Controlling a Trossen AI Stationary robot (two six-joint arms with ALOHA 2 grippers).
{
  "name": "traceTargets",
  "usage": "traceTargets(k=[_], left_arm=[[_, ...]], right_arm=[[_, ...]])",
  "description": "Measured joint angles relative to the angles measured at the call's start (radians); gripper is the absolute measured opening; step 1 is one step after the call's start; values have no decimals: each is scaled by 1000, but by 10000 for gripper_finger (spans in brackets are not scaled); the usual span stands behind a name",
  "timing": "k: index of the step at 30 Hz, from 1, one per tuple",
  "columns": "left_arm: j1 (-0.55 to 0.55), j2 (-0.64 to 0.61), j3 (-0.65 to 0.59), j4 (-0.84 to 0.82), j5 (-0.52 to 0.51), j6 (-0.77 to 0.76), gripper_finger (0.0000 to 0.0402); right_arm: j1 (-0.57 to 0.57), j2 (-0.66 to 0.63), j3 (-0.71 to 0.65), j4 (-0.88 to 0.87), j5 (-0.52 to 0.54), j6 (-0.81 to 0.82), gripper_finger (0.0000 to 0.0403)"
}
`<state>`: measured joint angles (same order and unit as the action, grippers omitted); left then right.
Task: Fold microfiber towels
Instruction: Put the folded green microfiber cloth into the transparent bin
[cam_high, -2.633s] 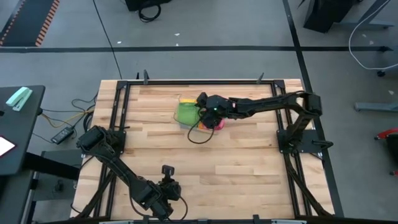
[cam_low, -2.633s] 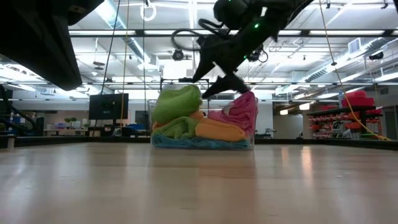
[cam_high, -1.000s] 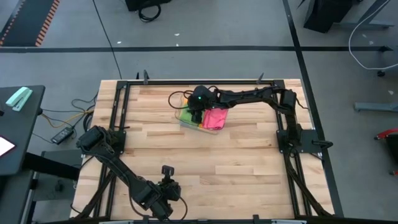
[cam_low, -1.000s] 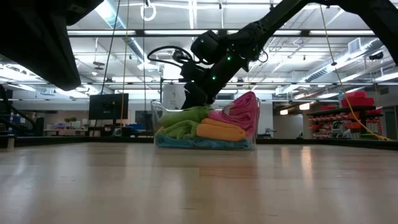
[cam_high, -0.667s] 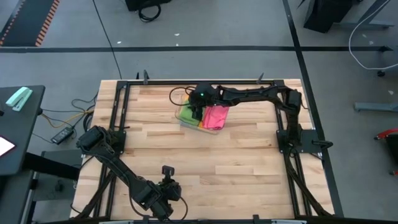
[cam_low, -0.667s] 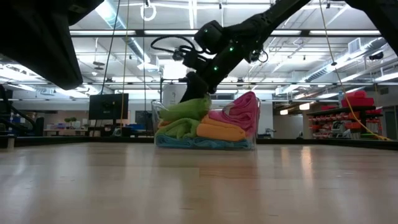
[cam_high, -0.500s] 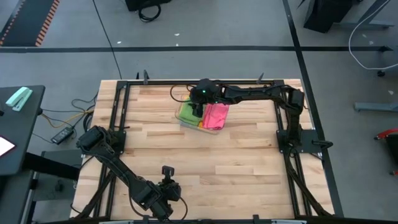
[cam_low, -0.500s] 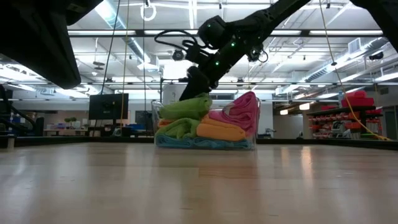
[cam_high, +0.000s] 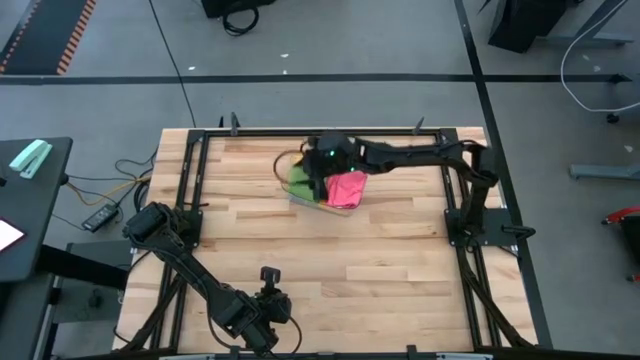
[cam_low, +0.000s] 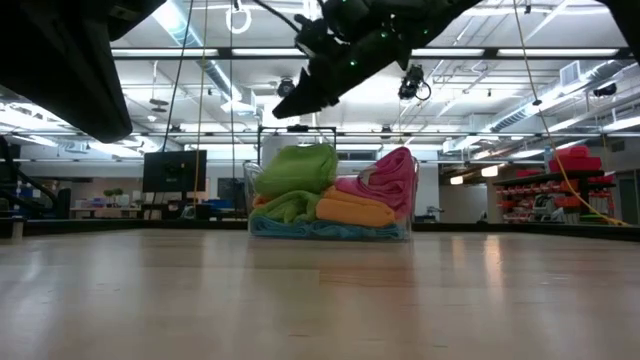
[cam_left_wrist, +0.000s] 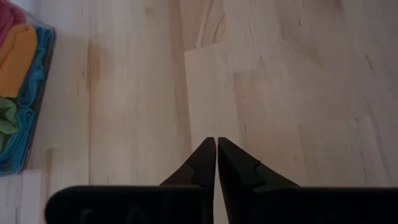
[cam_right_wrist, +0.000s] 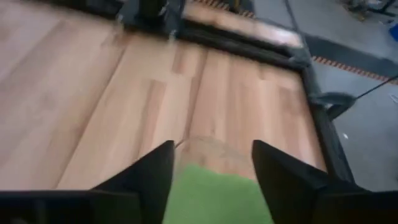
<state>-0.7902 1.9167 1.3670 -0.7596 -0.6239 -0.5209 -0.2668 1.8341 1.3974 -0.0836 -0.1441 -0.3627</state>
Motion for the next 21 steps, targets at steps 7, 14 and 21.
traceTargets(k=[7, 14, 21], left_arm=[[0, 0, 0, 9, 0, -1, 13], [0, 0, 0, 17, 0, -2, 18], [0, 0, 0, 17, 0, 6, 26]], right_arm=[[-4, 22, -19, 6, 84, -2, 136], [-70, 53, -97, 62, 55, 74, 77], [-65, 85, -174, 129, 60, 88, 62]])
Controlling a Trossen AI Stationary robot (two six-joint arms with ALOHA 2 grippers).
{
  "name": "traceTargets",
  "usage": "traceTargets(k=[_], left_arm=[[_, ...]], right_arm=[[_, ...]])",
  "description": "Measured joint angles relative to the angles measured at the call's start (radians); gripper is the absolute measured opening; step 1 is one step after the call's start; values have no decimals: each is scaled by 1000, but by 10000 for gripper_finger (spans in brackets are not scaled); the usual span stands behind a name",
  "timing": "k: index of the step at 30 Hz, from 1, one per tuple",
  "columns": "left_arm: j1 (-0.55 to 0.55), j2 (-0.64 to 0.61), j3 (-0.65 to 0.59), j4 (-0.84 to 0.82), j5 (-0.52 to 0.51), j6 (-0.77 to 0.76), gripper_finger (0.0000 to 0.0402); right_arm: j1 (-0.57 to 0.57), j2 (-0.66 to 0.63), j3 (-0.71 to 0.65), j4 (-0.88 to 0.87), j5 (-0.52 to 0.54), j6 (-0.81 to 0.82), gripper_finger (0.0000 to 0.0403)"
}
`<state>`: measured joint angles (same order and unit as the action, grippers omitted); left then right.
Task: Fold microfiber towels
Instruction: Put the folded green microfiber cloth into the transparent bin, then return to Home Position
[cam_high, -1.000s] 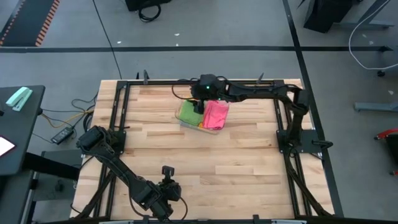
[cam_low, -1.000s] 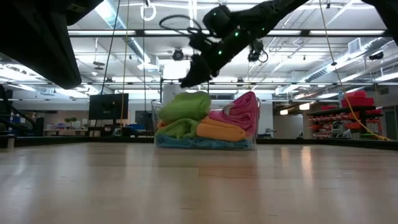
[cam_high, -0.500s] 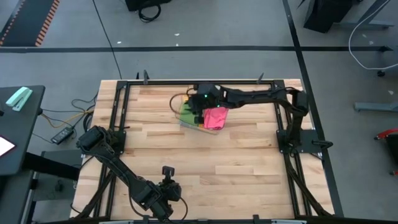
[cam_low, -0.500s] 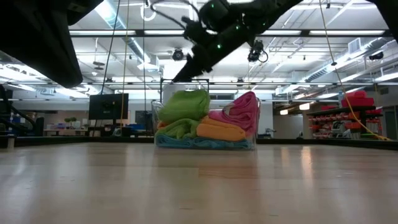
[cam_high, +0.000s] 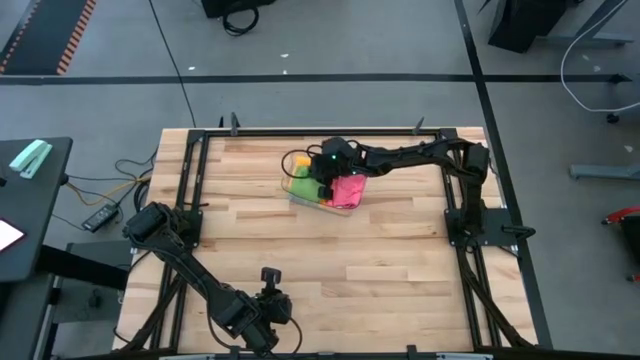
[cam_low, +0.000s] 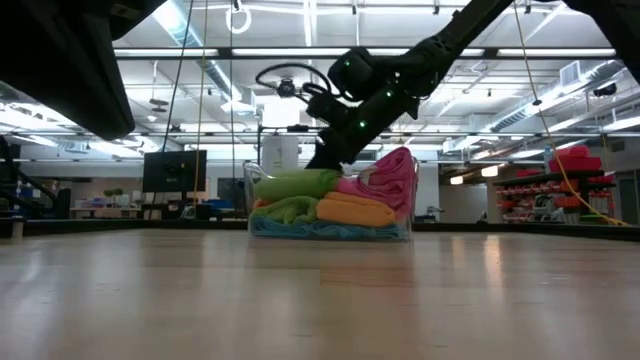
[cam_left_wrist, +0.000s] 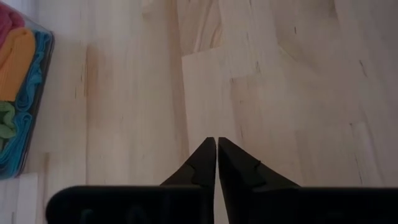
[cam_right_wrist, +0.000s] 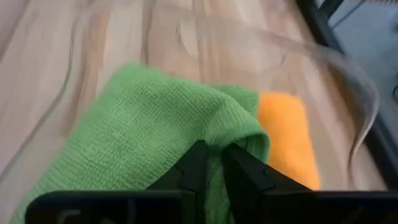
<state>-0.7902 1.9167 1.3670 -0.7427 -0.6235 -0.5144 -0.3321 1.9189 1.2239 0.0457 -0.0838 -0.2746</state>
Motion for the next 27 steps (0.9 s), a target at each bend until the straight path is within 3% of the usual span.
traceTargets(k=[12, 21, 27], left_arm=[[1, 0, 0, 11, 0, -2, 21], [1, -8, 0, 6, -15, 37, 8], [7, -135, -39, -28, -105, 118, 15]], right_arm=[[-6, 4, -4, -5, 21, 32, 62], [-14, -126, -4, -29, 14, 37, 64], [-3, -232, -3, -142, -12, 44, 64]])
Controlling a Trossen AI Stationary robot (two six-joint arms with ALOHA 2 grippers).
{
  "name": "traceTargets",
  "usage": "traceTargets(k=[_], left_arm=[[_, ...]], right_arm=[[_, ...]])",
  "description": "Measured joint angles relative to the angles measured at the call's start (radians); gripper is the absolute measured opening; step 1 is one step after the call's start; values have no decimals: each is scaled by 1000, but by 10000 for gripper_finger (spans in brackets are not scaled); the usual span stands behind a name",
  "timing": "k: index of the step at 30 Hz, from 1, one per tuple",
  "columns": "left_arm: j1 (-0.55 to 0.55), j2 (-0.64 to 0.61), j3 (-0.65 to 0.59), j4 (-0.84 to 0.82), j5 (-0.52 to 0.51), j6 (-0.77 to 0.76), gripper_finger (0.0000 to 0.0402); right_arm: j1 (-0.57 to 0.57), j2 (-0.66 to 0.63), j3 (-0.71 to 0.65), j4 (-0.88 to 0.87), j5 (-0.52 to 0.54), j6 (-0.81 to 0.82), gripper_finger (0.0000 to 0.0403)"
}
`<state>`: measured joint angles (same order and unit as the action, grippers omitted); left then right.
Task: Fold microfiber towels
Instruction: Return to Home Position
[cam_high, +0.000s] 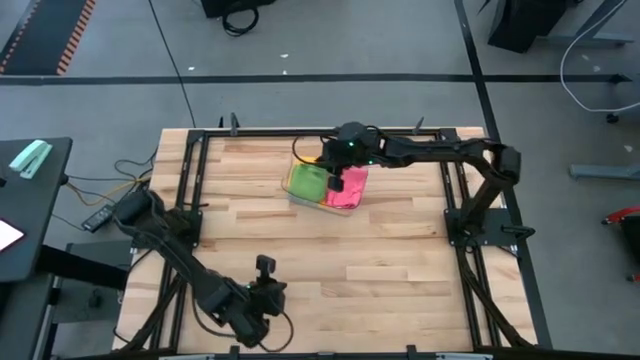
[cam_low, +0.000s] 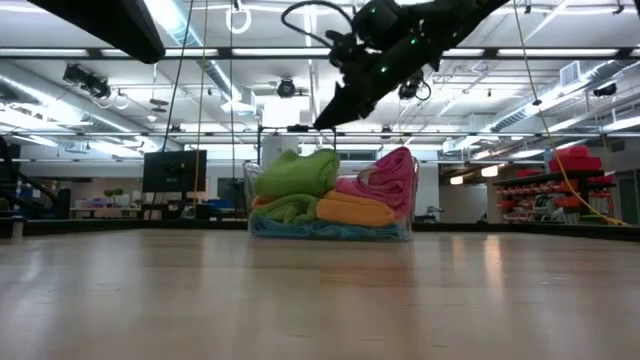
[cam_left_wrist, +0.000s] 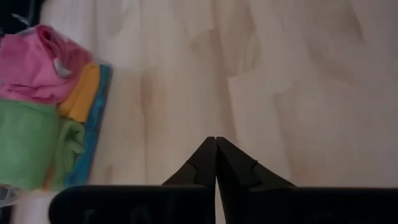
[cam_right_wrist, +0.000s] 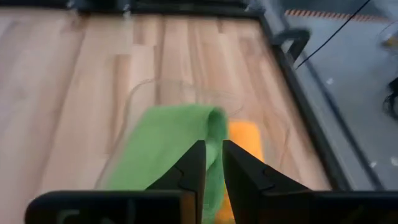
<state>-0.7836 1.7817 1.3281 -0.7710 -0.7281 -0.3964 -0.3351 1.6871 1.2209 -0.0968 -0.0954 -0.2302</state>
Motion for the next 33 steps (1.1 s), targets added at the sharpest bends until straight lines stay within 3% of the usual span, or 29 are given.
traceTargets(k=[5, 8, 14, 19, 26, 33], left_arm=[[35, -111, -139, 77, -9, 27, 7], [51, -187, -230, 190, -2, 88, 7], [84, -358, -408, 473, 19, 234, 10], [135, -489, -567, 660, 18, 306, 9], [212, -640, -749, 870, 19, 365, 6], [297, -784, -895, 1022, 20, 406, 7]], right_arm=[[33, -65, -8, -127, -22, 30, 59], [75, -111, -63, -107, -37, 52, 58], [156, -250, -261, 80, -20, 134, 58], [252, -361, -413, 228, 71, 198, 58], [390, -495, -521, 267, 234, 208, 57], [427, -668, -732, 442, 222, 220, 57]])
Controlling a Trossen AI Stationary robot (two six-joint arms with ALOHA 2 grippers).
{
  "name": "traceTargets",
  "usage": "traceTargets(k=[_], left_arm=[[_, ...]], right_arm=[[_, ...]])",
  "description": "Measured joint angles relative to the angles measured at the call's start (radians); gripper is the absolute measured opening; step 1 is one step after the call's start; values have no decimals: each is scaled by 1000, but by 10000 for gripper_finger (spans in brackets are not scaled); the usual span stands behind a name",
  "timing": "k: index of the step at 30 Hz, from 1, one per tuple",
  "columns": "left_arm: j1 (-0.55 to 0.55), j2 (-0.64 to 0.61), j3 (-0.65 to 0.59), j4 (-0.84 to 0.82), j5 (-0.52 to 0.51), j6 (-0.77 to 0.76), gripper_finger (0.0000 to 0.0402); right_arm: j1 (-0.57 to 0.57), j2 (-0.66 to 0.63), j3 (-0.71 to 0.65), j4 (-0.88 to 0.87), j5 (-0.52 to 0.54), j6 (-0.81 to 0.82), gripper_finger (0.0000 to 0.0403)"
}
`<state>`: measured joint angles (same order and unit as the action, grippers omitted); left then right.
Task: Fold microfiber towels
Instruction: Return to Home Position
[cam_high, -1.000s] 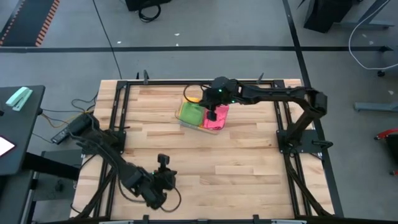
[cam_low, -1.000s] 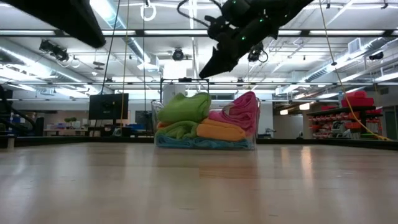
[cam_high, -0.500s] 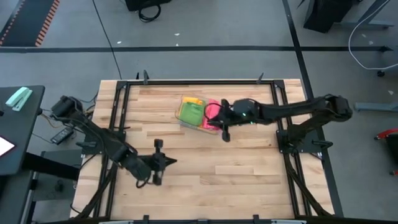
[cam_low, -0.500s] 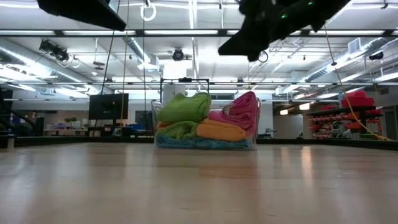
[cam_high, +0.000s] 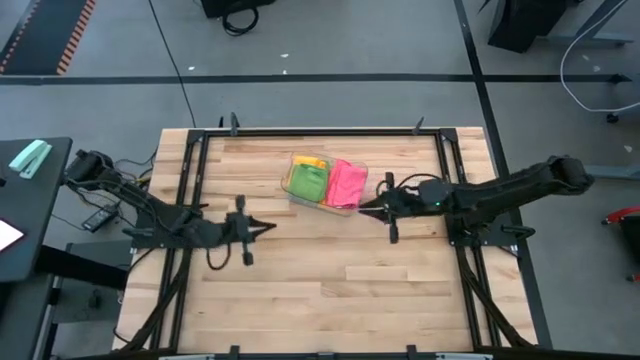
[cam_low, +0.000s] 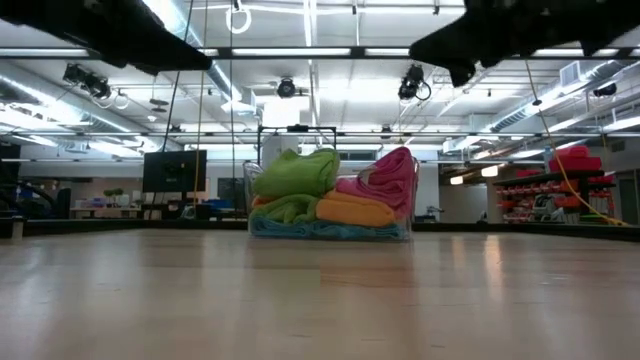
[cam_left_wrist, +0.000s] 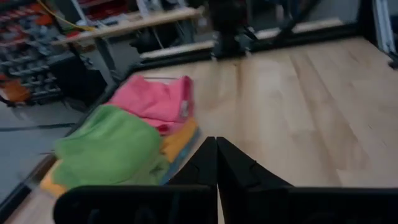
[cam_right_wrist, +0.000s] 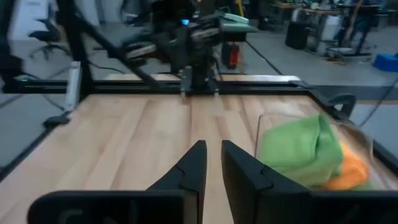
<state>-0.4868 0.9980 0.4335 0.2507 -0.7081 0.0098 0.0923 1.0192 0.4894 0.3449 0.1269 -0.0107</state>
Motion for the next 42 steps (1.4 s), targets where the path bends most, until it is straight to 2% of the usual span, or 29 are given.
traceTargets(k=[7, 10, 17, 21, 29, 36, 42], left_arm=[[79, -180, -136, 100, 0, 14, 8], [109, -266, -177, 102, 20, 9, 5], [153, -439, -263, 92, 27, 7, 4], [180, -538, -312, 91, 28, -6, 6], [220, -724, -424, 72, 73, -15, 5], [301, -846, -424, -139, 216, -1, 6], [365, -912, -424, -108, 381, 115, 5]], right_arm=[[-39, -197, -221, 142, -80, 57, 57], [-69, -265, -298, 166, -101, 85, 57], [-128, -370, -477, 386, -159, 119, 57], [-144, -396, -483, 343, -167, 117, 57], [-150, -405, -482, 421, -231, -5, 57], [-152, -398, -482, 393, -106, -100, 57], [-151, -398, -482, 282, -98, -129, 57]])
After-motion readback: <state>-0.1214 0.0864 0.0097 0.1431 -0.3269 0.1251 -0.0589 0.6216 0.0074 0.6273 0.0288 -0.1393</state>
